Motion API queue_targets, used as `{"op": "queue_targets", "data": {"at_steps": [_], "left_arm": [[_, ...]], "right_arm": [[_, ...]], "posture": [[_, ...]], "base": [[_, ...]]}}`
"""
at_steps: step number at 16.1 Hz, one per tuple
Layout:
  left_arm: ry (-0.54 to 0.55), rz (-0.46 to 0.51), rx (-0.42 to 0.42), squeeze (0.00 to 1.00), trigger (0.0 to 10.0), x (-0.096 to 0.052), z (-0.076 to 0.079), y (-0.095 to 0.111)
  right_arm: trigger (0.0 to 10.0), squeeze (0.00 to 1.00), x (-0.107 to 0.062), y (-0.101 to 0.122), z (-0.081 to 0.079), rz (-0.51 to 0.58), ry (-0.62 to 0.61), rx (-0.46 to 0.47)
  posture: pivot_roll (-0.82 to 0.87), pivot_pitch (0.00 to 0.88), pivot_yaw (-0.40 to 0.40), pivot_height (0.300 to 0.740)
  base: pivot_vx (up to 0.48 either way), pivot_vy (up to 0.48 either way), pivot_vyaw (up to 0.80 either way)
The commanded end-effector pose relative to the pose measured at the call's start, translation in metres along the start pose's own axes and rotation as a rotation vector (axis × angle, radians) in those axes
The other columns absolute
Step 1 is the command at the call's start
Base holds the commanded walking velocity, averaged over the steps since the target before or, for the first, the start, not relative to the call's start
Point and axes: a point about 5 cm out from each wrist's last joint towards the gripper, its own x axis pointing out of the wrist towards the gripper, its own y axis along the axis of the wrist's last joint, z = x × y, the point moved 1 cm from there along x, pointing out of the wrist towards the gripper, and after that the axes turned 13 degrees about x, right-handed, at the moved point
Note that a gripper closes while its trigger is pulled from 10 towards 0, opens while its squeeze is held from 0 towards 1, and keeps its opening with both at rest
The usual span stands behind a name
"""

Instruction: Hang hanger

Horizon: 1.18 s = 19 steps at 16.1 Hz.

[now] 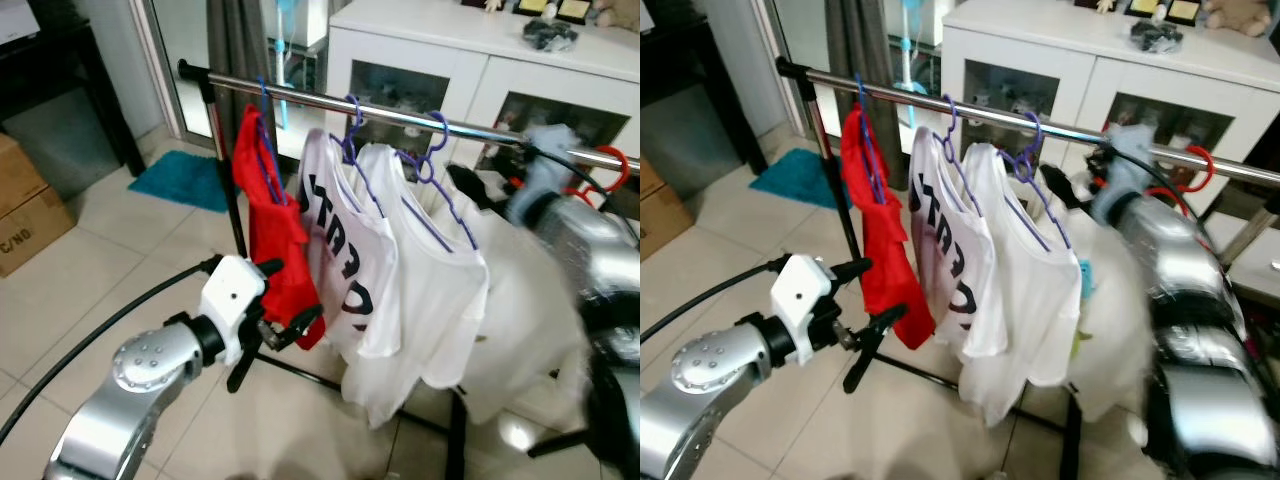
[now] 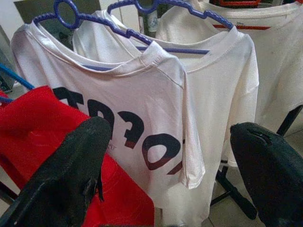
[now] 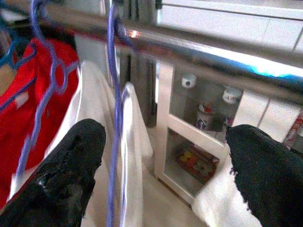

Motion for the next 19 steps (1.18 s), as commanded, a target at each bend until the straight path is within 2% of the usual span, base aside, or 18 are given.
{"op": "queue_targets", "data": {"at_steps": [1, 2, 4, 6, 7, 8, 10, 11, 14, 18, 19], "left_arm": [[0.005, -0.006, -0.005, 0.0, 10.0, 0.002, 0.0, 0.001], [0.054, -0.016, -0.01, 0.0, 10.0, 0.004, -0.004, -0.001], [0.169, -0.051, -0.03, 0.0, 10.0, 0.003, -0.011, -0.009], [0.303, -0.107, -0.011, 0.0, 10.0, -0.001, -0.021, -0.018], [0.343, -0.132, -0.019, 0.0, 10.0, -0.004, -0.025, -0.022], [0.376, -0.15, -0.027, 0.0, 10.0, -0.005, -0.027, -0.026], [0.417, -0.151, -0.033, 0.0, 10.0, -0.005, -0.03, -0.026], [0.416, -0.147, -0.026, 0.0, 10.0, -0.004, -0.03, -0.025], [0.424, -0.142, -0.023, 0.0, 10.0, -0.004, -0.03, -0.023], [0.441, -0.139, -0.025, 0.0, 10.0, -0.003, -0.029, -0.022], [0.452, -0.123, -0.012, 0.0, 10.0, -0.002, -0.031, -0.019]], "right_arm": [[10.0, 0.0, -0.012, 0.012, 0.004, 0.029, 0.018, -0.024], [10.0, 0.0, -0.027, 0.012, 0.01, 0.047, -0.032, -0.054], [10.0, 0.0, -0.043, 0.012, 0.002, 0.127, -0.07, -0.045], [10.0, 0.0, -0.06, -0.014, -0.035, 0.173, -0.077, 0.034], [10.0, 0.0, -0.061, -0.024, -0.05, 0.208, -0.108, 0.112], [10.0, 0.0, -0.057, -0.031, -0.064, 0.228, -0.115, 0.151], [10.0, 0.0, -0.048, -0.049, -0.093, 0.187, -0.104, 0.18], [10.0, 0.0, -0.046, -0.053, -0.101, 0.173, -0.11, 0.183], [10.0, 0.0, -0.042, -0.052, -0.108, 0.188, -0.122, 0.226], [10.0, 0.0, -0.037, -0.049, -0.106, 0.196, -0.152, 0.231], [10.0, 0.0, -0.035, -0.05, -0.109, 0.194, -0.151, 0.241]], "posture": [[-0.02, 0.0, -0.017, 0.74], [-0.03, 0.0, -0.015, 0.74], [-0.04, 0.0, -0.015, 0.74], [-0.05, 0.0, -0.015, 0.74], [-0.05, 0.0, -0.011, 0.74], [-0.06, 0.0, -0.007, 0.74], [-0.05, 0.0, -0.014, 0.74], [-0.04, 0.0, -0.018, 0.74], [-0.03, 0.0, -0.03, 0.74], [-0.02, 0.0, -0.041, 0.74], [-0.02, 0.0, -0.04, 0.74]], "base": [[0.0, 0.0, 0.0], [0.0, 0.0, 0.0], [0.0, 0.0, 0.0], [0.0, 0.0, 0.0], [0.0, -0.244, 0.0], [0.0, -0.412, 0.0], [0.0, -0.461, 0.0], [0.0, -0.48, 0.0], [0.0, -0.48, 0.0], [0.0, -0.48, 0.0], [0.0, 0.0, 0.0]]}}
